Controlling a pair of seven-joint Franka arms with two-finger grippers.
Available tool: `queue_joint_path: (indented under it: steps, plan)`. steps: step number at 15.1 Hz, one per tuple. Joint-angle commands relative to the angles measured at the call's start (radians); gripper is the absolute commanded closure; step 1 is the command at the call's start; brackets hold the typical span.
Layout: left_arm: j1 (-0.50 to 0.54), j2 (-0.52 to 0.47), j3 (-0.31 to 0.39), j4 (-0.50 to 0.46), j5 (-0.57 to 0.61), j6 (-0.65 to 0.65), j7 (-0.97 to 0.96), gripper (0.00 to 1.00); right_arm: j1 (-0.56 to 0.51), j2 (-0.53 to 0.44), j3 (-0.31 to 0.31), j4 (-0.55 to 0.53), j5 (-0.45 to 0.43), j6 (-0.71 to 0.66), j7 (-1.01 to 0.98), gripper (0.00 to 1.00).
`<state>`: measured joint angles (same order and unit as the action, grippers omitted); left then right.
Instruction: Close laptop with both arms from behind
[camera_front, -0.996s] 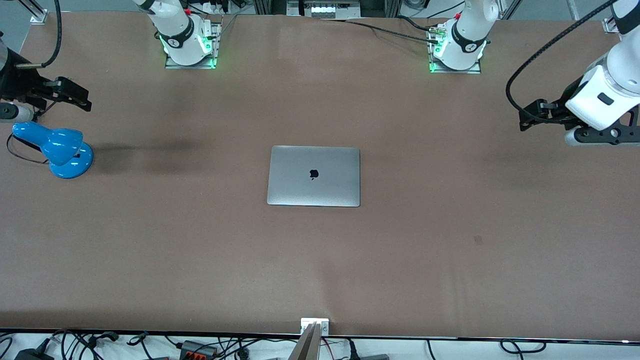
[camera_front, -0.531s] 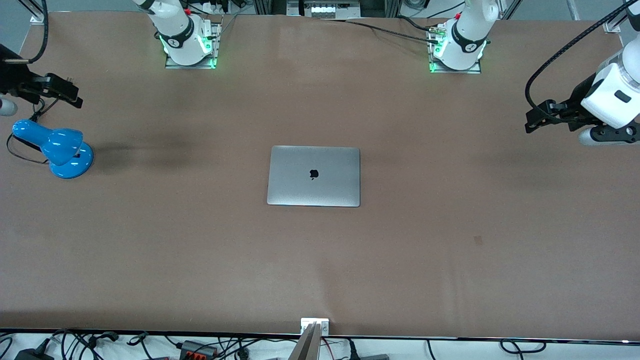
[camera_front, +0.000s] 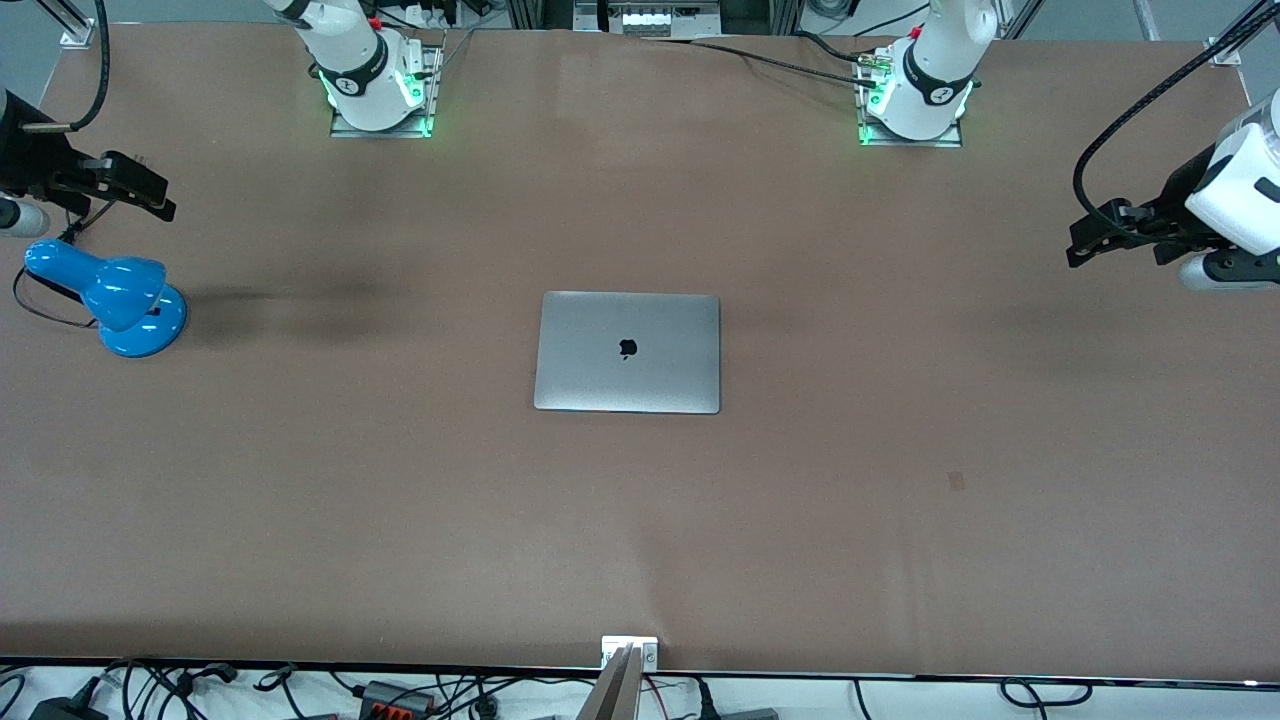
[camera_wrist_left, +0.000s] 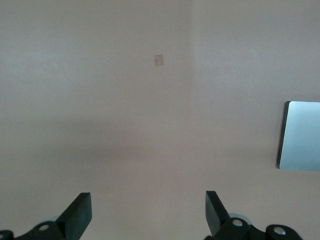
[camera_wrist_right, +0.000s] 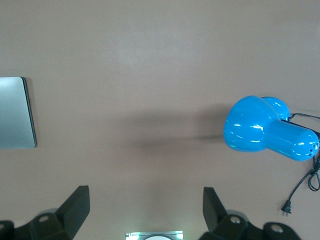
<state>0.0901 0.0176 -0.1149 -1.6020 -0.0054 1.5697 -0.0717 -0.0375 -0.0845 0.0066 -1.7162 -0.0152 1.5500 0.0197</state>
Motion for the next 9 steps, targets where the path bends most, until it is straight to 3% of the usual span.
queue_joint_path:
  steps: [1,9]
  plan:
    - [-0.010,-0.010,0.009,-0.012,-0.024,0.013,0.013,0.00,0.011,0.015,-0.016,0.021,0.014,-0.004,-0.009,0.00]
    - [-0.012,-0.008,0.000,-0.001,-0.024,0.007,0.009,0.00,0.010,0.015,-0.016,0.027,0.009,-0.007,-0.014,0.00]
